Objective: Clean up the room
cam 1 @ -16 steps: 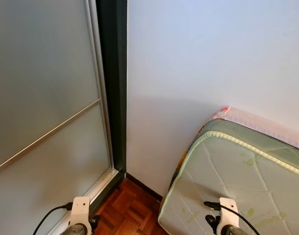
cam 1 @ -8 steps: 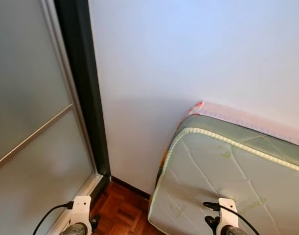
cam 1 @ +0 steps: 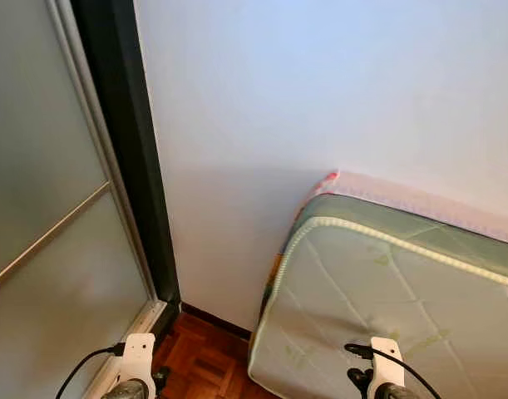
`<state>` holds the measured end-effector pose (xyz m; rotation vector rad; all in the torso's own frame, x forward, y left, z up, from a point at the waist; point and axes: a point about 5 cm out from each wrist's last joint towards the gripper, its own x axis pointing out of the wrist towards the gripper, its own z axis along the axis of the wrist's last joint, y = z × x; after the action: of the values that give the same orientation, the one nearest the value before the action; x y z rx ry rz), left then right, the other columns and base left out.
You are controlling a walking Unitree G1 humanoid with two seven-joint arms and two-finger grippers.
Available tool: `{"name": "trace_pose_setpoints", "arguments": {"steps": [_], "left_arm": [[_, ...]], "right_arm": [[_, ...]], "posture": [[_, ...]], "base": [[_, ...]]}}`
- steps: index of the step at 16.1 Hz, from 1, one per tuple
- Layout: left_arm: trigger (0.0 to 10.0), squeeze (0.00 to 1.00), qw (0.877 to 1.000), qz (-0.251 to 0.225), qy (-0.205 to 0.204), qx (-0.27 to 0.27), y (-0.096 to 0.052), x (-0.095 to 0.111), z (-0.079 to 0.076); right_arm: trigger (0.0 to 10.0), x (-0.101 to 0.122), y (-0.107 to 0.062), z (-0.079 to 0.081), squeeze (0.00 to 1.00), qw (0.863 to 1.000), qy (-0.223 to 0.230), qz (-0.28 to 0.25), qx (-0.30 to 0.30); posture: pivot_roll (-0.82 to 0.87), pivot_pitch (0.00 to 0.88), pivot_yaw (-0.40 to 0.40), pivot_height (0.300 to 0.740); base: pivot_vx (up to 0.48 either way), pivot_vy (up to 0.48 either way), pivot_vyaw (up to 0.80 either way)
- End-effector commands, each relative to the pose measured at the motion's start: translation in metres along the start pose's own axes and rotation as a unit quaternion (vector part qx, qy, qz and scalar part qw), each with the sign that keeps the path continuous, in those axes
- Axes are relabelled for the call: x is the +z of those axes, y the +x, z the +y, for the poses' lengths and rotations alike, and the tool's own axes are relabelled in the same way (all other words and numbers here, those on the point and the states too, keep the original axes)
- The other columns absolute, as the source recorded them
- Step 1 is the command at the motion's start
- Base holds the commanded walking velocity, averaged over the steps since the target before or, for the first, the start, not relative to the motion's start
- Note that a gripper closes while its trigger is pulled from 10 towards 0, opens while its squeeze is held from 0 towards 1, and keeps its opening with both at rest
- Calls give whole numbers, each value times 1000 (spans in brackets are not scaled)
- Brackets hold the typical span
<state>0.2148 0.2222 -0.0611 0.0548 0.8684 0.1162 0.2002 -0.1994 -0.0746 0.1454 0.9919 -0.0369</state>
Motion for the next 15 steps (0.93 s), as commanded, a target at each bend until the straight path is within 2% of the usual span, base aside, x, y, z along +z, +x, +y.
{"name": "trace_pose_setpoints", "arguments": {"steps": [1, 15], "left_arm": [[10000, 0, 1000, 6, 13, -1, 0, -2, 0], [10000, 0, 1000, 4, 20, -7, 0, -1, 0]], "right_arm": [[10000, -2, -1, -4, 0, 1000, 0, 5, -5], [10000, -3, -1, -4, 0, 1000, 1, 10, -3]], "posture": [[100, 0, -117, 740], [113, 0, -122, 740]], "base": [[0, 0, -763], [0, 0, -763]]}}
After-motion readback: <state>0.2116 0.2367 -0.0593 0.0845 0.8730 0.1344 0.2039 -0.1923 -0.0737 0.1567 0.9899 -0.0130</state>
